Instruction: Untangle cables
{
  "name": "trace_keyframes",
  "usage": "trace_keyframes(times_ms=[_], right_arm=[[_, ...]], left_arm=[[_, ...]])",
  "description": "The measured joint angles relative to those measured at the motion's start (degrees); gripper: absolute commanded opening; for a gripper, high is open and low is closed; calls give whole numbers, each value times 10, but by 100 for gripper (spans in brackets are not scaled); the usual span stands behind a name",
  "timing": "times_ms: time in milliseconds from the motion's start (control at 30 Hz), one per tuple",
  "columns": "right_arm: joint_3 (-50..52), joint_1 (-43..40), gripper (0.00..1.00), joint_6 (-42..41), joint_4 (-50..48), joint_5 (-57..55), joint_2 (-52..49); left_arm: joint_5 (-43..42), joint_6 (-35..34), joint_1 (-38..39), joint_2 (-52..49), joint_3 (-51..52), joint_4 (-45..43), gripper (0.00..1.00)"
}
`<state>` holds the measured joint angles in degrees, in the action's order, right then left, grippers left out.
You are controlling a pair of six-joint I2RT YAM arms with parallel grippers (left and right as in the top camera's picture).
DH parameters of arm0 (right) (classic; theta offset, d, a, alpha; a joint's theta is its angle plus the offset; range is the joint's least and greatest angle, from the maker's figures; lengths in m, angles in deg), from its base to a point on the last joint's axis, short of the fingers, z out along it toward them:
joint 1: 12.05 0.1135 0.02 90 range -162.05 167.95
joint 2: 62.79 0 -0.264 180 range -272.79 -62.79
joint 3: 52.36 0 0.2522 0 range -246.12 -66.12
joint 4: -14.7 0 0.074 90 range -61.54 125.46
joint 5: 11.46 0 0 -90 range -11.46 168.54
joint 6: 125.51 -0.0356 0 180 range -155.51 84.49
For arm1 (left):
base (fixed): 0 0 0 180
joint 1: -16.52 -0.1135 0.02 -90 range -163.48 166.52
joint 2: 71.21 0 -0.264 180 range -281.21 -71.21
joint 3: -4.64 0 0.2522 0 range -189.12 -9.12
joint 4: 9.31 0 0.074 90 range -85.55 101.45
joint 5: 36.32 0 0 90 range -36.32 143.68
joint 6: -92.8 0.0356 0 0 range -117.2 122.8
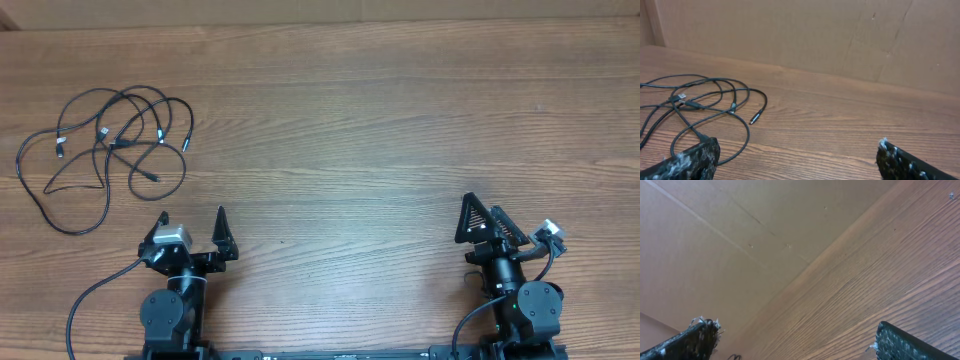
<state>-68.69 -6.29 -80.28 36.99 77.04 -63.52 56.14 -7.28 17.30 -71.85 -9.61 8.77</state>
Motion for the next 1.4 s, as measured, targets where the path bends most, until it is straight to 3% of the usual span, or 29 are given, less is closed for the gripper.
trace_keyframes(times_ms=[800,1067,1400], right_arm=[[15,0,100,0,-42,0,0],[15,10,100,0,-165,0,1],[15,10,100,0,-78,0,1]], left_arm=[[0,0,0,0,0,0,99],[0,0,0,0,0,0,99],[0,0,0,0,0,0,99]])
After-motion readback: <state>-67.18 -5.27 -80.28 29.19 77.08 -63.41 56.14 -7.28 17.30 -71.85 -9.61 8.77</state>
